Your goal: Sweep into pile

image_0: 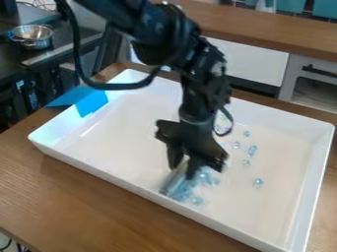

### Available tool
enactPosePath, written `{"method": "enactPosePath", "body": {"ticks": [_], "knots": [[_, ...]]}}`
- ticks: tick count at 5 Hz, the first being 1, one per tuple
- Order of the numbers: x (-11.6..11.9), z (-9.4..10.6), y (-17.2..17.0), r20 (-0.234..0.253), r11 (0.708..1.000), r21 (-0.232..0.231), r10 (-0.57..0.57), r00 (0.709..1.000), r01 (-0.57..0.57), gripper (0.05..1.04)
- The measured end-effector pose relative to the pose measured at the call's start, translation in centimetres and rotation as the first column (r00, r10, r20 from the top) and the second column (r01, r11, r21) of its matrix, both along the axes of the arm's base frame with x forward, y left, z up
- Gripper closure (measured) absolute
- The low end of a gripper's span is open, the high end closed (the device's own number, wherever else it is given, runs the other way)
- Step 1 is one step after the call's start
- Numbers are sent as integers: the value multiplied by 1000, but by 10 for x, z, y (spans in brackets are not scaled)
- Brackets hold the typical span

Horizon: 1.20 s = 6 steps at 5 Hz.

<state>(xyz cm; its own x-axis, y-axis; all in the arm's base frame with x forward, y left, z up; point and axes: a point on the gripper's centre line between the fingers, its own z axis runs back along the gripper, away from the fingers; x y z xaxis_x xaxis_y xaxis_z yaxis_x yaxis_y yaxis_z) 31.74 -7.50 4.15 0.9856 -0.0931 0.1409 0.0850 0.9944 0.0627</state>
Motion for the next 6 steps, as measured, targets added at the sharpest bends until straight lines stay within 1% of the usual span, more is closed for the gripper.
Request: {"method": "enactPosePath", "body": {"ticks": [1, 2, 3, 4, 5, 6], "knots": [[-17, 2, -34, -26, 998, -24, -52, 998, 51, 745], [-25, 6, -60, -37, 996, -46, -80, 996, 78, 745], [-23, 13, -68, -36, 995, -66, -75, 996, 73, 745], [-18, 20, -55, -40, 993, -102, -64, 997, 60, 745], [-2, 51, -13, -13, 987, -159, -3, 1000, 1, 745], [9, 75, 28, -11, 980, -198, 9, 1000, -11, 745]]}}
